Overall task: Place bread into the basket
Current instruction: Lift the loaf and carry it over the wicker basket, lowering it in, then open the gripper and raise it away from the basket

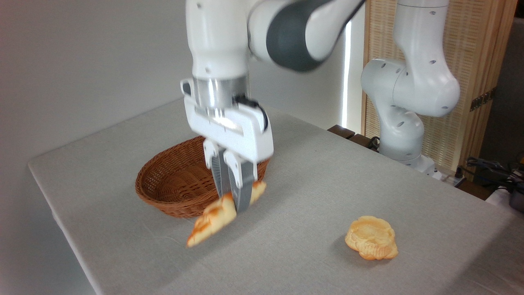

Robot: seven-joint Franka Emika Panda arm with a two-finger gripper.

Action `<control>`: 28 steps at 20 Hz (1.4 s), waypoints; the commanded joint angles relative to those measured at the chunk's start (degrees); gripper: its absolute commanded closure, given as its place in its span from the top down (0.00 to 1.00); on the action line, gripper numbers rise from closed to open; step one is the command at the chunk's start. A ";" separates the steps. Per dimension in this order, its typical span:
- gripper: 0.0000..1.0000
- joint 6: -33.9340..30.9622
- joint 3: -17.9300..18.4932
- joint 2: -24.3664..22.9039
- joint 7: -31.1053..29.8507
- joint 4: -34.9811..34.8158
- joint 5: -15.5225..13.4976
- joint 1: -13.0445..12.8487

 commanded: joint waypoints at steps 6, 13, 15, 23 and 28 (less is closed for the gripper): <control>0.30 -4.40 -14.54 -0.41 -11.76 2.42 -8.26 -0.23; 1.00 -2.03 -19.82 1.34 -12.12 1.98 -9.76 -0.32; 1.00 -1.15 -19.91 2.04 -11.95 1.63 -9.50 -0.40; 1.00 0.52 -19.74 2.31 -11.50 1.54 -8.00 0.03; 1.00 -1.40 -18.60 1.35 -11.68 4.16 -7.47 2.05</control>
